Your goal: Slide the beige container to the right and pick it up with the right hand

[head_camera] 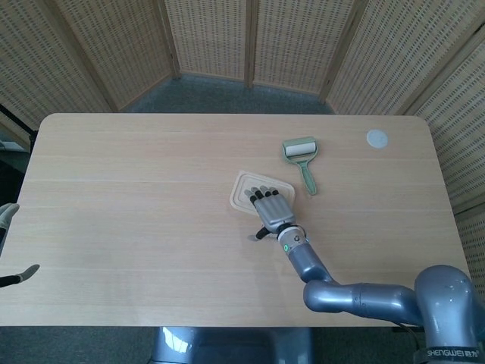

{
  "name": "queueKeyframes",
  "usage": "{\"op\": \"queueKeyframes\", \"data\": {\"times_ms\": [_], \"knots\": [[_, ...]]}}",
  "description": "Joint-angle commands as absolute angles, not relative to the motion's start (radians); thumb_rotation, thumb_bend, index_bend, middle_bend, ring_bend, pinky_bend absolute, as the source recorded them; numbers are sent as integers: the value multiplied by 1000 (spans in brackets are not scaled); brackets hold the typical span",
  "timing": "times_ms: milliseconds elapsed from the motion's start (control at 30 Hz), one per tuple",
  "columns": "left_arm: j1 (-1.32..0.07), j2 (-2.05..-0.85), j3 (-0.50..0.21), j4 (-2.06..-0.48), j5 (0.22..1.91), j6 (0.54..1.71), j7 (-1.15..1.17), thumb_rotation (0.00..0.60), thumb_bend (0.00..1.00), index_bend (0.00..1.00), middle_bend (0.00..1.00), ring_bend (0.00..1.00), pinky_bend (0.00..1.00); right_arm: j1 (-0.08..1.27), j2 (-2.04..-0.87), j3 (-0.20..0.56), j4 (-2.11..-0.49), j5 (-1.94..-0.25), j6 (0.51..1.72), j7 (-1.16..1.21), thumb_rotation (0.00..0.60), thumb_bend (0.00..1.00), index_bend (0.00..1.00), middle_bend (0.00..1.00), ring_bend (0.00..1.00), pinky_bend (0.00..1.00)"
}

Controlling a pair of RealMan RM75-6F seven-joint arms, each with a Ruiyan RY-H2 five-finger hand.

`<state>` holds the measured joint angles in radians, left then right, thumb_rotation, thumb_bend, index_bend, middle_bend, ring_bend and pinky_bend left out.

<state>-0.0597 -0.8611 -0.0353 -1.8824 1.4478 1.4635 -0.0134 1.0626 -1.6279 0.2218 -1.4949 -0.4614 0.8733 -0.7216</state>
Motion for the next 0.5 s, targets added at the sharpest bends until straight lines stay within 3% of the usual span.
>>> {"op": "queueKeyframes", "data": {"times_ms": [33,300,500], "knots": [[-60,-862,-34,-1883,1449,1463,-12,600,0,0,0,0,0,1105,-1672,219,-1398,-402,838,-735,435,0,0,0,0,0],[-61,-865,-34,-1880,1448,1459,-10,600,0,0,0,0,0,1085,-1695,174,-1347,-375,827,-705,433,0,0,0,0,0],[-60,-865,-34,-1883,1452,1466,-6,600,0,0,0,0,0,1022,-1642,128,-1419,-454,897,-668,433,0,0,0,0,0]]}}
